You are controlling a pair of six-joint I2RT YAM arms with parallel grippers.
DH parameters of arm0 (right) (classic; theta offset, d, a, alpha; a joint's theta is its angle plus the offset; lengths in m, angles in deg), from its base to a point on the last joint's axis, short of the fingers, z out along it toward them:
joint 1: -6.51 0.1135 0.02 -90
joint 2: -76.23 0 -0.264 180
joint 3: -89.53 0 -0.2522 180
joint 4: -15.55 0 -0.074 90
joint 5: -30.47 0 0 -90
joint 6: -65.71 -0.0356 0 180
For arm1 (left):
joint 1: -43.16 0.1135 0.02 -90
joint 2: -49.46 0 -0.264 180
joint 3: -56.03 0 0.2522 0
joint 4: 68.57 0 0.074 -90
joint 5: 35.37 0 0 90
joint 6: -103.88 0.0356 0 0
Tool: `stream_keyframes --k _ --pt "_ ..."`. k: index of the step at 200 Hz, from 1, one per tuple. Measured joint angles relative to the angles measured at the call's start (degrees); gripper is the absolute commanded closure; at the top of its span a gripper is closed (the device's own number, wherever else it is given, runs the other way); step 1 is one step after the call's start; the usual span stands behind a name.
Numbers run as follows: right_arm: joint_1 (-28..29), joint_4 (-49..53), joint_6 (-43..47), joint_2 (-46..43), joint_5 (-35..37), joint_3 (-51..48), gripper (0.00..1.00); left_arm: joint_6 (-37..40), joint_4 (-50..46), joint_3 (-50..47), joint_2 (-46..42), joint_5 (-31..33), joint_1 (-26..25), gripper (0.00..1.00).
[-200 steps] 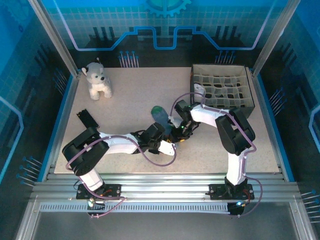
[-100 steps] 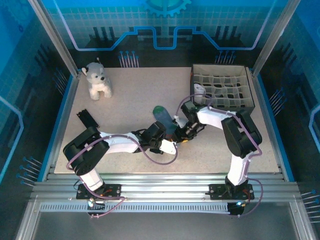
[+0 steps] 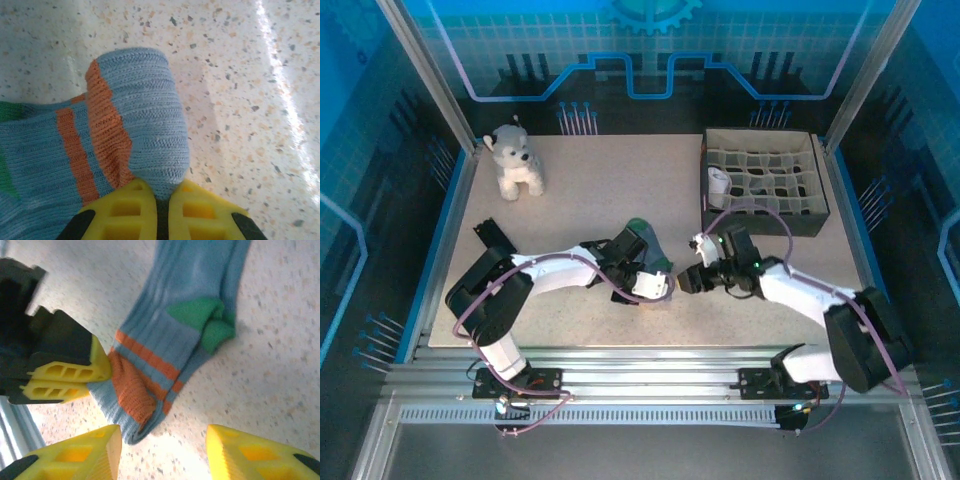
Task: Roll the socks
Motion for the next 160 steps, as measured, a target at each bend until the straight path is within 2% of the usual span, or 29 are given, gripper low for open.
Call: stream_keyframes --k 35,71,115,160 --pt "6.5 -21.3 5.7 -8.1 2.9 -14.4 0.48 0.0 -2.8 0.6 0.0 -1.6 0.7 1.0" --pt "14.7 -29.6 16.6 -9.9 8.7 -18.4 0.46 0.0 -4.5 1.0 0.0 -2.8 1.1 1.0" --pt "20.6 -38.2 26.3 -4.2 17.4 -19.0 0.47 0.5 -6.1 2.0 0.8 -3.5 1.5 1.0" --pt "22.4 -48.1 27.6 4.7 24.5 -20.5 0.53 0.7 -7.5 2.2 0.9 -4.5 2.2 1.0"
